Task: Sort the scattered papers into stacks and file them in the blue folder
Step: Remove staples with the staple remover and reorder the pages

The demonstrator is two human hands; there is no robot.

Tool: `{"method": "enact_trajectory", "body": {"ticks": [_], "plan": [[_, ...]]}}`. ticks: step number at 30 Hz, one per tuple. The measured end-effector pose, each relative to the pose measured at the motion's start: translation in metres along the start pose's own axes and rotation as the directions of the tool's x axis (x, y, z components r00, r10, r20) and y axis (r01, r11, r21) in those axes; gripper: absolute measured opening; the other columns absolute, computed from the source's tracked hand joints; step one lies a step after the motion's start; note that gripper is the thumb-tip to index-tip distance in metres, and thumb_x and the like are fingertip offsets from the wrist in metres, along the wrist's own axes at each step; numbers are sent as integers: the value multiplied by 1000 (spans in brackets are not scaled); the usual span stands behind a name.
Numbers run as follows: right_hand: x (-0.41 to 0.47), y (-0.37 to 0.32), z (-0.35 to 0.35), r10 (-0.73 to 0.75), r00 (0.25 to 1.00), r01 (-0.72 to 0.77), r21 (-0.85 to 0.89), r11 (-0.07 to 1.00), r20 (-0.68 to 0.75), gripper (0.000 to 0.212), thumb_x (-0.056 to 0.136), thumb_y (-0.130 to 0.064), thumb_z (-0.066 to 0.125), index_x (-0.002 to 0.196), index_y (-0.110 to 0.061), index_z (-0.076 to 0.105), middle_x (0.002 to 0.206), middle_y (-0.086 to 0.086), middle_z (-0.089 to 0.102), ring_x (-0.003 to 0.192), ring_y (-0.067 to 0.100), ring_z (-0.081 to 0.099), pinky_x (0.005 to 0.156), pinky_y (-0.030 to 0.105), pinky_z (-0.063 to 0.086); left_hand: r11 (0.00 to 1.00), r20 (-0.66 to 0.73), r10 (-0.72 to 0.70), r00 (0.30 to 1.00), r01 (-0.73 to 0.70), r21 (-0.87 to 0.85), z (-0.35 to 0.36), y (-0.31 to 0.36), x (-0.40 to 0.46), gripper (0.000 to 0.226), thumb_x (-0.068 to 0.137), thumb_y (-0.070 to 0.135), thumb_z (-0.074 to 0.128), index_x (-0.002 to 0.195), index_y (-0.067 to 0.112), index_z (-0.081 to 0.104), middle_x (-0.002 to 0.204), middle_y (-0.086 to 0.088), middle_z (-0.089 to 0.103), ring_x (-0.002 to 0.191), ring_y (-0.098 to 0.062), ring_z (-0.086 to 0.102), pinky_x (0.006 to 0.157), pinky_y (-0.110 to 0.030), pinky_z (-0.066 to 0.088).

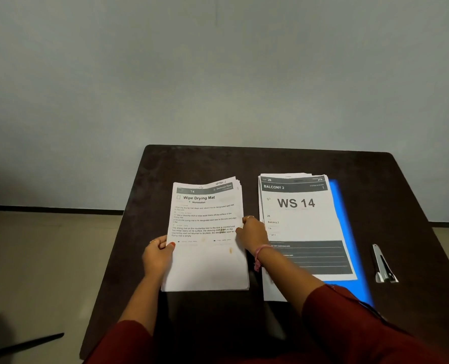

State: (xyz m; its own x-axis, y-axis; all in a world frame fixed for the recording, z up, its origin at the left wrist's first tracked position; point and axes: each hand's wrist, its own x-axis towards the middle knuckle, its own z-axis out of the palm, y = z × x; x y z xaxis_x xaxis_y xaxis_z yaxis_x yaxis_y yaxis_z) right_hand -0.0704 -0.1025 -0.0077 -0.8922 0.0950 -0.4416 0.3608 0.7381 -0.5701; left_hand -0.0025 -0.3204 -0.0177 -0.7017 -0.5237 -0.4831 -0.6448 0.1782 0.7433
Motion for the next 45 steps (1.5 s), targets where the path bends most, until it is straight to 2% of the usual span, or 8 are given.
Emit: {"method": "enact_trajectory", "body": {"ticks": [7, 12, 16, 24, 31, 37, 41, 45], "plan": [[1, 6, -2, -26, 999, 30, -102, 994, 33, 14, 90, -9, 54, 100, -2, 60, 102, 15, 66, 95, 32, 62, 76, 30, 47, 986, -16, 68, 998, -65, 155, 4, -4, 2, 33, 89, 13, 65, 121, 4, 60, 126, -14, 58, 107, -28, 59, 93, -39, 48], [0, 6, -18, -76, 997, 75, -101, 992, -3, 10, 87, -11, 55, 87, -2, 59, 93, 16, 66, 90, 34, 60, 76, 32, 47, 961, -90, 107, 990, -80, 264, 7, 3, -5, 55, 88, 19, 67, 137, 6, 46, 136, -16, 39, 127, -32, 39, 104, -45, 39], [0, 15, -47, -102, 990, 100, -24, 995, -101, 28, 90, -14, 58, 115, -2, 64, 107, 17, 68, 103, 32, 61, 89, 32, 47, 960, -145, 231, 962, -200, 198, 16, 20, -9, 51, 88, 15, 67, 134, 7, 48, 134, -15, 40, 126, -31, 39, 103, -47, 43], [3, 72, -111, -17, 948, 61, 128, 990, -317, 25, 90, -12, 56, 112, -9, 66, 109, 12, 69, 101, 29, 63, 89, 31, 47, 901, -42, 433, 901, -431, 52, 60, 65, -40, 38, 92, 9, 60, 129, 9, 51, 131, -9, 42, 107, -18, 53, 96, -35, 49], [7, 135, -150, 140, 910, -23, 291, 956, -389, 28, 87, -12, 60, 113, -7, 65, 109, 13, 67, 103, 32, 63, 95, 38, 48, 912, 125, 403, 907, -408, 25, 116, 84, -75, 35, 93, 11, 59, 127, 11, 53, 132, -7, 47, 100, -8, 49, 89, -20, 43], [20, 169, -163, 183, 925, -64, 338, 939, -332, 45, 83, -13, 71, 123, -3, 56, 119, 16, 58, 97, 22, 55, 93, 32, 43, 917, 336, 303, 892, -368, 151, 156, 83, -90, 44, 87, 10, 65, 129, 8, 52, 124, -3, 54, 102, -10, 50, 88, -21, 41], [33, 179, -172, 201, 945, -81, 412, 908, -256, 50, 82, -17, 73, 127, -6, 53, 125, 12, 56, 106, 21, 55, 94, 30, 44, 747, 471, 277, 837, -496, 443, 180, 74, -93, 76, 80, 36, 72, 144, 24, 33, 142, -5, 32, 132, -26, 32, 109, -40, 34], [43, 178, -181, 200, 961, -90, 465, 881, -192, 52, 82, -19, 73, 128, -7, 52, 123, 9, 56, 103, 15, 53, 92, 26, 44, 521, 518, 269, 812, -575, 631, 191, 67, -92, 94, 81, 54, 66, 151, 37, 7, 156, -8, 7, 141, -30, 16, 111, -46, 25]]}}
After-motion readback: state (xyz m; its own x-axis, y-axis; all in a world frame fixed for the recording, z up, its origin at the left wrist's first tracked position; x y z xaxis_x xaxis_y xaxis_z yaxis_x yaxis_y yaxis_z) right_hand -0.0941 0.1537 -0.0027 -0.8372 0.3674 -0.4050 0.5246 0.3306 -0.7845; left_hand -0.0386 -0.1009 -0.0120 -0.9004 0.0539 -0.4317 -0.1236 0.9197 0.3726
